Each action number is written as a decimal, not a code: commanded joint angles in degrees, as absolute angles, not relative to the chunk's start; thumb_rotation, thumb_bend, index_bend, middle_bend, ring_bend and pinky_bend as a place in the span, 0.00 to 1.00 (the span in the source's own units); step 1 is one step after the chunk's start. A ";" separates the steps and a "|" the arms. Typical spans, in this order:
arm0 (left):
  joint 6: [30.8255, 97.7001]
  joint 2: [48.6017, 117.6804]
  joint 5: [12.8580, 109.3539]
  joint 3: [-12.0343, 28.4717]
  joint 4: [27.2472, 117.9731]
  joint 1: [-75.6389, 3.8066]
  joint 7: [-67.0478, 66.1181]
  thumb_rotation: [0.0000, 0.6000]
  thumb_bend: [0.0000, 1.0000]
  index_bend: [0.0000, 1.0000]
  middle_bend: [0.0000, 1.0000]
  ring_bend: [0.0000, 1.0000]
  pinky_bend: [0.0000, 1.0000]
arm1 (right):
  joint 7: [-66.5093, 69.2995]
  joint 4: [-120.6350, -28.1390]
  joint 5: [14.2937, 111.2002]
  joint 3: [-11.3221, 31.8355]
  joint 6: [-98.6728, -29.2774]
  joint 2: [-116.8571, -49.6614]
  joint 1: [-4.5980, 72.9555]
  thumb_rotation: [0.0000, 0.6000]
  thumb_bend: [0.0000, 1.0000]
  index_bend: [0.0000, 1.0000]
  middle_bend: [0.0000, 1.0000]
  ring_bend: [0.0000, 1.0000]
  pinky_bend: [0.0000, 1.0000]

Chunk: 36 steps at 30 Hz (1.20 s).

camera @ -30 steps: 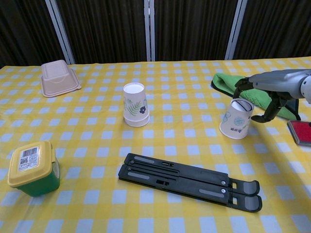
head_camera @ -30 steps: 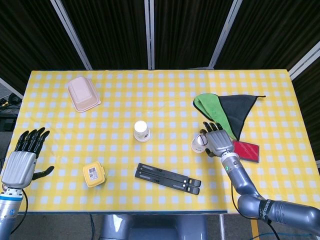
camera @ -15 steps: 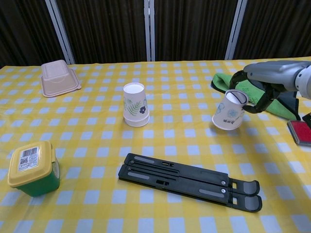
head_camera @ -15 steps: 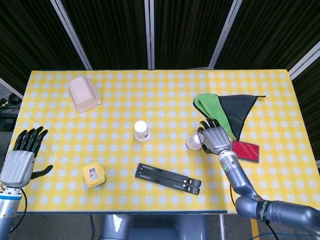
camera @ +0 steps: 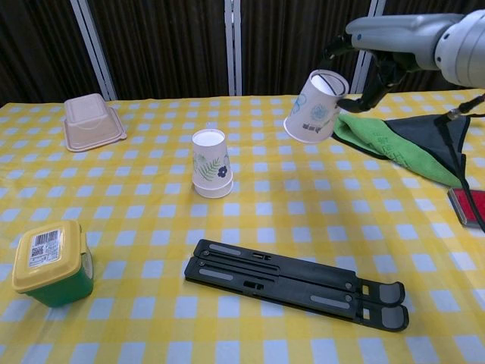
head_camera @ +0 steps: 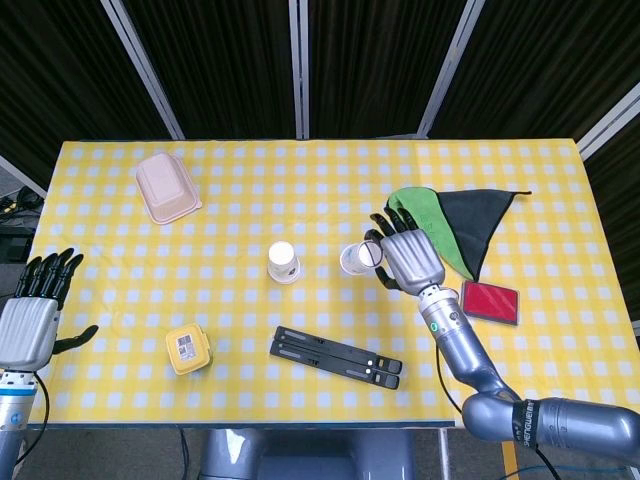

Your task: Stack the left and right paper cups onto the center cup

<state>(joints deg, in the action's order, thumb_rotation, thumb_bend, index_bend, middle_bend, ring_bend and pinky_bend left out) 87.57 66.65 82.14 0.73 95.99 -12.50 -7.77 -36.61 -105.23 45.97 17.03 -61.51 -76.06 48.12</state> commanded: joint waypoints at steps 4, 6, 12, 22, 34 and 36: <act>85.95 66.71 81.57 1.29 94.81 -12.55 -6.67 1.00 0.10 0.00 0.00 0.00 0.00 | -38.29 -104.90 43.67 19.92 -62.11 -79.01 52.36 1.00 0.37 0.42 0.11 0.00 0.00; 85.05 66.72 81.29 1.43 94.42 -12.68 -5.84 1.00 0.10 0.00 0.00 0.00 0.00 | -39.27 -104.03 42.83 20.53 -62.31 -80.53 54.00 1.00 0.37 0.42 0.11 0.00 0.00; 83.63 66.16 80.76 2.07 93.47 -12.74 -2.37 1.00 0.10 0.00 0.00 0.00 0.00 | -41.43 -100.16 41.03 21.16 -62.66 -85.37 58.02 1.00 0.38 0.43 0.11 0.00 0.00; 82.53 65.25 80.85 2.64 92.99 -12.48 0.66 1.00 0.10 0.00 0.00 0.00 0.00 | -42.99 -93.89 39.08 20.27 -62.26 -91.76 62.09 1.00 0.37 0.43 0.11 0.00 0.00; 81.71 64.69 80.92 3.13 93.02 -12.27 2.12 1.00 0.10 0.00 0.00 0.00 0.00 | -42.35 -89.44 39.43 19.62 -61.94 -95.90 64.05 1.00 0.38 0.43 0.12 0.00 0.00; 81.81 64.60 80.84 3.31 93.03 -12.12 2.37 1.00 0.10 0.00 0.00 0.00 0.00 | -41.49 -88.77 39.79 19.92 -61.90 -96.49 64.19 1.00 0.37 0.43 0.12 0.00 0.00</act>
